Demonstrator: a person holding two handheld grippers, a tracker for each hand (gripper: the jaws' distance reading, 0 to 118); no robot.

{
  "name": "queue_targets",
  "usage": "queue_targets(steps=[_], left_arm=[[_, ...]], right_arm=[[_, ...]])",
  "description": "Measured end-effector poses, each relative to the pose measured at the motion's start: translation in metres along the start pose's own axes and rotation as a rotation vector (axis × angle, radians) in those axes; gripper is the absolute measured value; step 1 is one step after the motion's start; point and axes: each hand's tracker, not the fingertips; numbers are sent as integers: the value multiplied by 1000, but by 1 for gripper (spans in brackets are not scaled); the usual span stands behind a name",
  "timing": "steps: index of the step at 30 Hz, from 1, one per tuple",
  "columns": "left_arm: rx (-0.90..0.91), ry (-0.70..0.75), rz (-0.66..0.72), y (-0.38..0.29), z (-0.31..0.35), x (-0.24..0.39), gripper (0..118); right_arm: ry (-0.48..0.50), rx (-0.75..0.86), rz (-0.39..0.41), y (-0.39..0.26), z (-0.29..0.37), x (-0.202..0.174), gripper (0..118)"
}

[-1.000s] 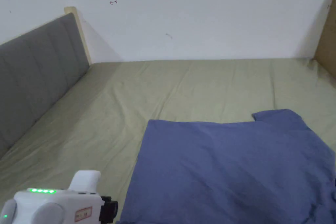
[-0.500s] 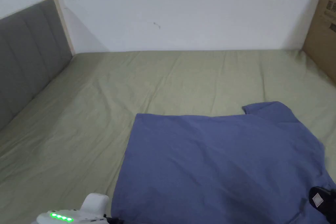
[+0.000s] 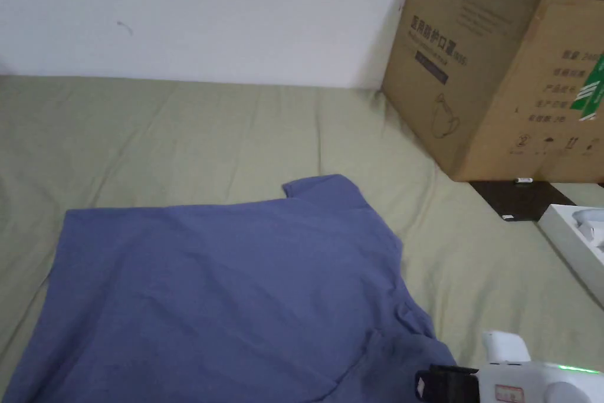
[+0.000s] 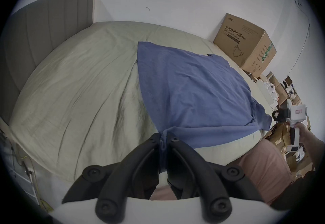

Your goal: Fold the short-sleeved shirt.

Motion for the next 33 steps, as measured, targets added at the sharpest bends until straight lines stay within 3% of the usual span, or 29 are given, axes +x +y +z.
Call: queue_targets(steps=[3, 5, 6, 8, 10, 11, 15, 22, 26, 28, 33], left_arm=[[-32, 22, -8, 0, -6, 3, 6], [-58, 38, -2, -2, -8, 4, 6], [-66, 41, 4, -2, -8, 5, 6], [-78, 50, 15, -1, -9, 5, 6], [-83, 52, 21, -1, -7, 8, 6], [-84, 54, 21, 1, -7, 8, 6], [-94, 61, 17, 6, -4, 12, 6], [4, -4, 67, 30, 16, 15, 6], [65, -40, 157, 65, 10, 9, 6], [81, -43, 178, 87, -5, 4, 6], [56, 0, 215, 132, -66, -7, 6]], right_arm=[[-43, -171, 25, -7, -28, 10, 109], [-44, -155, 31, -16, -33, 12, 97], [-72, -129, 79, -17, -29, 9, 89], [-9, -126, 142, -15, -21, 0, 42], [-16, -100, 205, -16, -12, -9, 16], [-3, -90, 230, -16, -9, -12, 11], [47, -41, 205, -17, 8, -12, 10], [247, 103, -28, 5, 51, 9, 9], [270, 129, -80, 42, 57, 6, 9], [307, 144, -129, 71, 50, 4, 9], [287, 113, -261, 155, 0, -6, 9]])
